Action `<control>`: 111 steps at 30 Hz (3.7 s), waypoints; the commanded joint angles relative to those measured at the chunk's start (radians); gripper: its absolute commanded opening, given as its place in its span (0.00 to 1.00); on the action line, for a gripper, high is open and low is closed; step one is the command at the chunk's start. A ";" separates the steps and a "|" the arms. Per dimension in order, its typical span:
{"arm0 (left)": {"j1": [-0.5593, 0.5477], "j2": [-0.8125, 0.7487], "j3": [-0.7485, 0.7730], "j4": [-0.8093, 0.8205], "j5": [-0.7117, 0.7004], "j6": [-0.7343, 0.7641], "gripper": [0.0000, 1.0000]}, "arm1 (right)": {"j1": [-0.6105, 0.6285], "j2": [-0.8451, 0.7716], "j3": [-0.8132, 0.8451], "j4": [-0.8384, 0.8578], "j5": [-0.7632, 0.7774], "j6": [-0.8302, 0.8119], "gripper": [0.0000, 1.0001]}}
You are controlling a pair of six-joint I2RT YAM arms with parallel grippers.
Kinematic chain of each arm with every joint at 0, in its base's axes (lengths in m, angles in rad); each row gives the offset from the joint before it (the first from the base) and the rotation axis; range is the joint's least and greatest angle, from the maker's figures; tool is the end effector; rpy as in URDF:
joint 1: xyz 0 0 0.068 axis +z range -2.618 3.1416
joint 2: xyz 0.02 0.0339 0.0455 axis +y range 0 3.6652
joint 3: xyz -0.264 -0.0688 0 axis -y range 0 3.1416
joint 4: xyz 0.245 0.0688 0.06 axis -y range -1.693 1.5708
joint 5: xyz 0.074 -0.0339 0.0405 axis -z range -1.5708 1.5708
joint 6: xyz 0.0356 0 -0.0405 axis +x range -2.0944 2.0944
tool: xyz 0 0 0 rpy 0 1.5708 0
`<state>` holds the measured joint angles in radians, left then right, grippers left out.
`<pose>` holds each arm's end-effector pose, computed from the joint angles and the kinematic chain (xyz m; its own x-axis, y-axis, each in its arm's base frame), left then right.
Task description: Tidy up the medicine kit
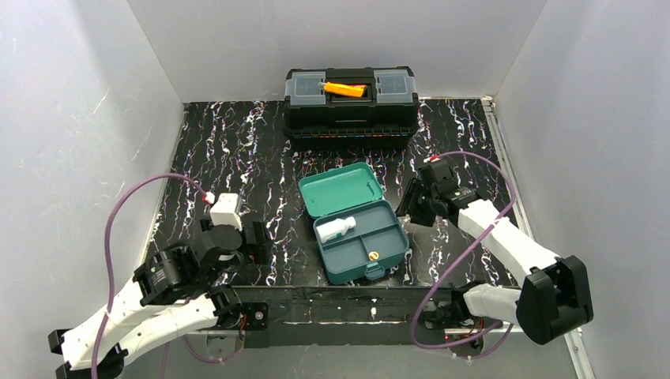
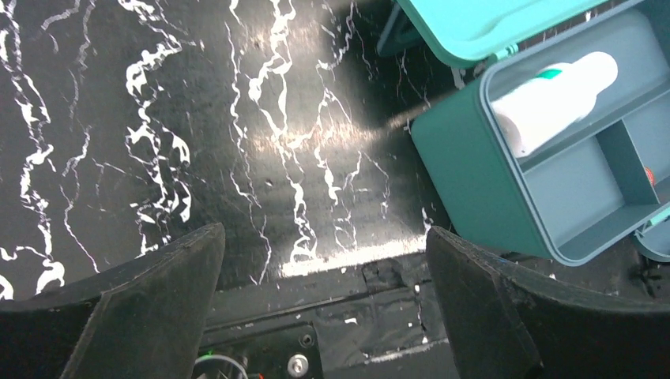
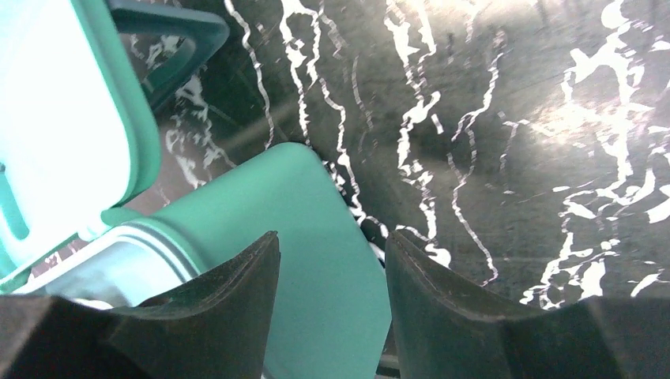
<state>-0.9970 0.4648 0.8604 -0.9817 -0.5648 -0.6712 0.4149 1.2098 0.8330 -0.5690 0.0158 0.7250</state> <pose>0.0560 -0.0515 0.3241 -0.5258 -0.1543 -0.8365 0.1792 0.9412 -0.2863 0.2206 0.0965 0.2372 -0.8172 0.3646 -0.4464 0.1968 0.9045 0.3784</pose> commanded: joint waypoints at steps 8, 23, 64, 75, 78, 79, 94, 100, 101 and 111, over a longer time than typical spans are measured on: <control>0.004 0.234 0.078 -0.069 0.234 -0.077 1.00 | 0.216 -0.049 -0.017 0.046 0.092 0.207 0.60; 0.004 0.356 0.013 0.008 0.438 -0.142 1.00 | 0.371 0.015 -0.026 0.096 0.177 0.356 0.60; 0.078 0.525 -0.010 0.129 0.378 0.089 0.00 | 0.522 -0.087 -0.049 -0.049 0.406 0.365 0.62; 0.087 0.576 0.006 0.169 0.370 0.146 0.00 | 0.232 -0.217 -0.102 0.230 0.217 0.202 0.74; 0.092 0.580 0.009 0.171 0.377 0.150 0.00 | 0.153 -0.152 -0.161 0.376 0.095 0.252 0.83; 0.093 0.580 0.009 0.171 0.378 0.150 0.00 | 0.141 -0.136 -0.169 0.402 0.077 0.255 0.84; 0.096 0.576 0.005 0.175 0.395 0.147 0.00 | 0.074 0.060 -0.193 0.699 -0.119 0.233 0.89; 0.102 0.583 -0.001 0.192 0.403 0.146 0.00 | 0.050 0.065 -0.221 0.839 -0.183 0.163 0.89; 0.104 0.585 -0.003 0.194 0.406 0.147 0.00 | 0.047 0.062 -0.222 0.855 -0.196 0.149 0.89; 0.122 0.622 0.010 0.226 0.421 0.160 0.00 | 0.032 0.021 -0.226 0.970 -0.319 0.002 0.90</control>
<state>-0.8848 1.0462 0.8684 -0.7986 -0.1471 -0.5423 0.4427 1.2766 0.6086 0.2562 -0.1955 0.8104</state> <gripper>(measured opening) 0.044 0.893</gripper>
